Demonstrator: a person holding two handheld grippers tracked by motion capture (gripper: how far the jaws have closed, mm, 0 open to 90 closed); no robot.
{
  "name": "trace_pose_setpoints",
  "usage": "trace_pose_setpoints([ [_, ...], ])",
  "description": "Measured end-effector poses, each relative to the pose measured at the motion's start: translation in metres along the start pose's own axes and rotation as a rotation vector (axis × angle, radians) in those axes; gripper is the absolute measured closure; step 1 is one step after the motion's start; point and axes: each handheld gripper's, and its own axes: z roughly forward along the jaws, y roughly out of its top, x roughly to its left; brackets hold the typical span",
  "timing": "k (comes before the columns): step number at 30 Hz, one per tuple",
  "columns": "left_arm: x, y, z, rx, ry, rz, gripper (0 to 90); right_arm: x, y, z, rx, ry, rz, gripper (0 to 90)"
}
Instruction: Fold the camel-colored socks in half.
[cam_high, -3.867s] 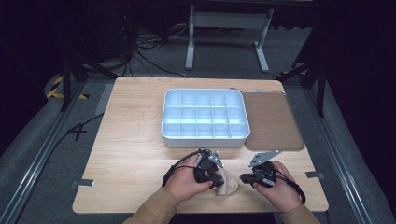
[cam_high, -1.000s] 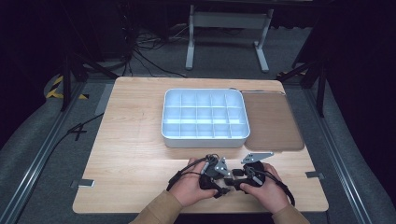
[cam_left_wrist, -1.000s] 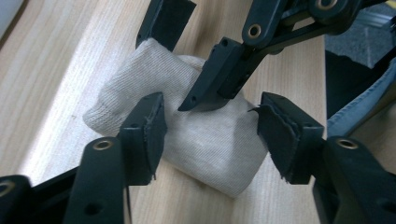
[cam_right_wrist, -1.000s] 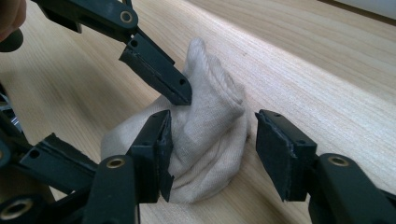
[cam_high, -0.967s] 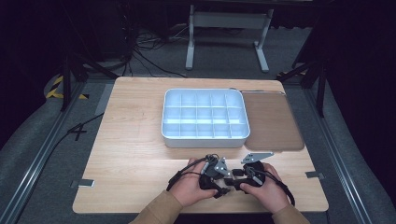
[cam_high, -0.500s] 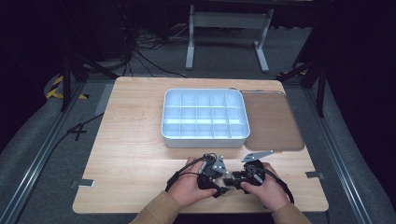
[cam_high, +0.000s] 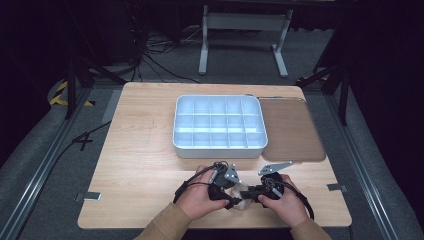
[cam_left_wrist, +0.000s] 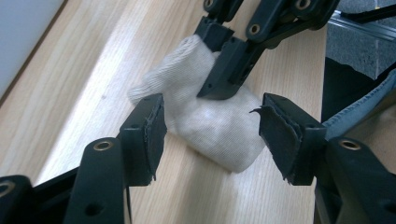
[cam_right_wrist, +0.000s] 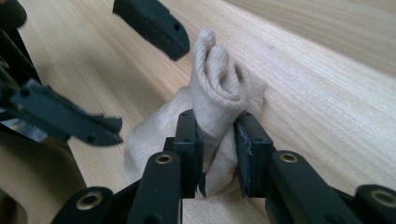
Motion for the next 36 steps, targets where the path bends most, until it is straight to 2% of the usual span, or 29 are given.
trace_pose_setpoints([
  [1, 0.001, -0.001, -0.002, -0.006, 0.004, -0.014, 41.5, 0.002, 0.000, 0.000, 0.002, -0.006, -0.003, 73.6],
  [4, 0.004, -0.003, -0.004, -0.003, 0.007, -0.018, 41.6, 0.006, 0.002, -0.002, 0.011, -0.033, -0.031, 74.0],
  [5, 0.003, -0.004, -0.005, -0.001, 0.011, -0.037, 41.6, 0.007, 0.003, -0.003, 0.008, -0.040, -0.042, 74.0],
  [8, 0.005, -0.005, -0.007, 0.002, 0.022, -0.058, 41.4, 0.011, 0.005, -0.007, 0.011, -0.065, -0.054, 74.0],
  [18, 0.012, -0.010, -0.015, 0.002, 0.037, -0.097, 41.1, 0.017, 0.011, -0.023, -0.028, -0.080, -0.075, 74.0],
  [29, 0.018, -0.015, -0.023, -0.004, 0.043, -0.113, 40.2, 0.017, 0.015, -0.041, -0.063, -0.109, -0.075, 73.9],
  [36, 0.019, -0.017, -0.025, -0.007, 0.045, -0.116, 39.5, 0.016, 0.017, -0.050, -0.083, -0.127, -0.098, 73.8],
])
